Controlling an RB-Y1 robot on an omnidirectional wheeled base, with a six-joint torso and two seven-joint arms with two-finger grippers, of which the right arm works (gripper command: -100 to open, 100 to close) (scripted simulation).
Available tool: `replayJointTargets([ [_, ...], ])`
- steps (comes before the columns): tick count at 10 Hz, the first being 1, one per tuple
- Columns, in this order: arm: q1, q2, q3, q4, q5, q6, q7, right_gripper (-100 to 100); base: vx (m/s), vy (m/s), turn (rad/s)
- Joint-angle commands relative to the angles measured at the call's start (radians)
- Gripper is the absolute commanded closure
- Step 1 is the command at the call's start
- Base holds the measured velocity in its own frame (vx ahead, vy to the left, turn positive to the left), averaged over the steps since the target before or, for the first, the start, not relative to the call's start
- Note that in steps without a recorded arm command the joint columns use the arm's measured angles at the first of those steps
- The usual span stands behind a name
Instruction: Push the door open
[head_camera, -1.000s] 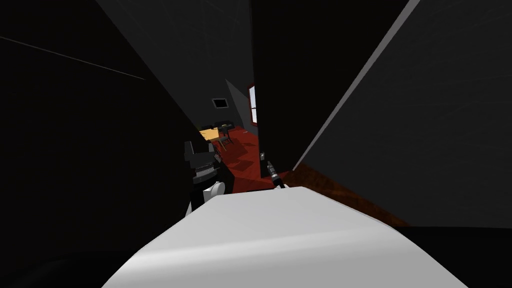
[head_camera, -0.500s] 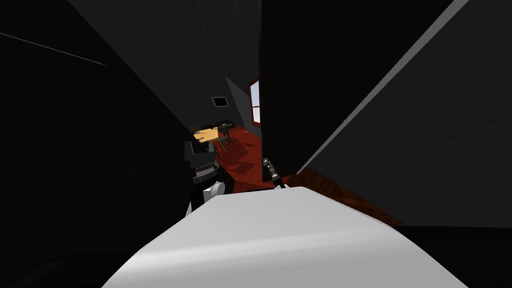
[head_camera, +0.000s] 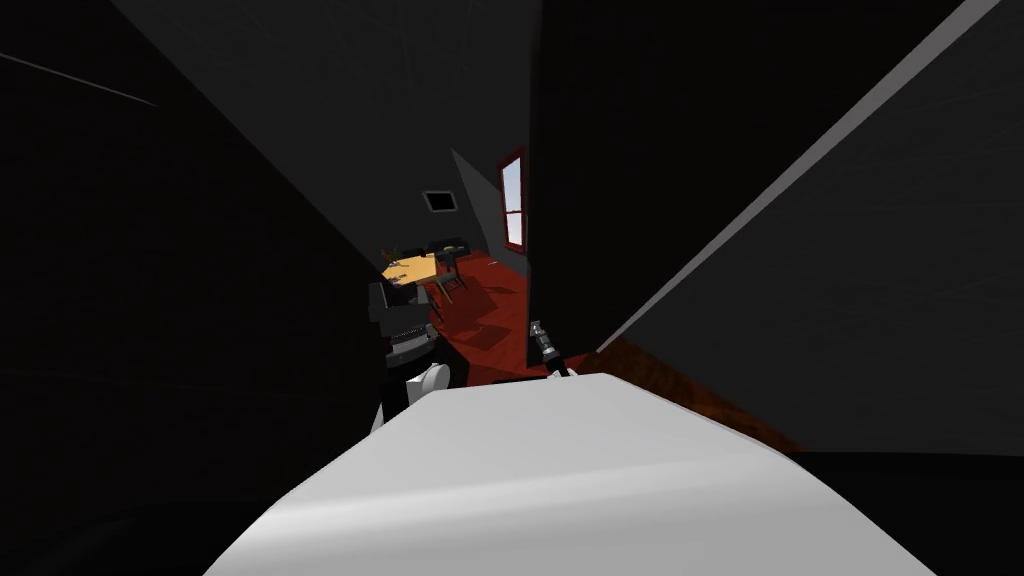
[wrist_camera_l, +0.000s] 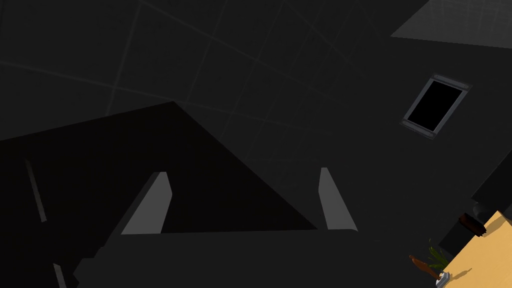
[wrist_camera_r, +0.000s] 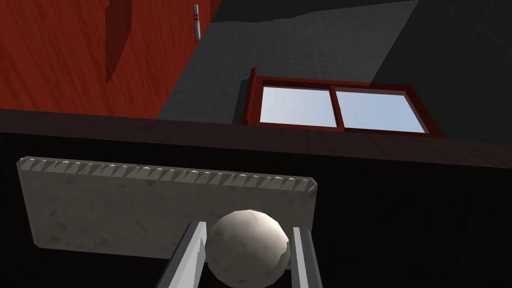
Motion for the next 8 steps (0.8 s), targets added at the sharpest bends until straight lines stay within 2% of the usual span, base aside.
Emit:
replayJointTargets([
  [1,0.001,0.000,0.000,0.000,0.000,0.000,0.000,100,-0.018,-0.007,0.007],
  [4,0.001,0.000,0.000,0.000,0.000,0.000,0.000,100,-0.006,-0.001,-0.001],
  [5,0.000,-0.011,-0.012,0.004,-0.005,0.003,0.006,100,0.088,0.023,-0.032],
  [8,-0.003,-0.023,-0.031,0.006,-0.012,0.003,0.013,100,0.166,0.035,-0.044],
])
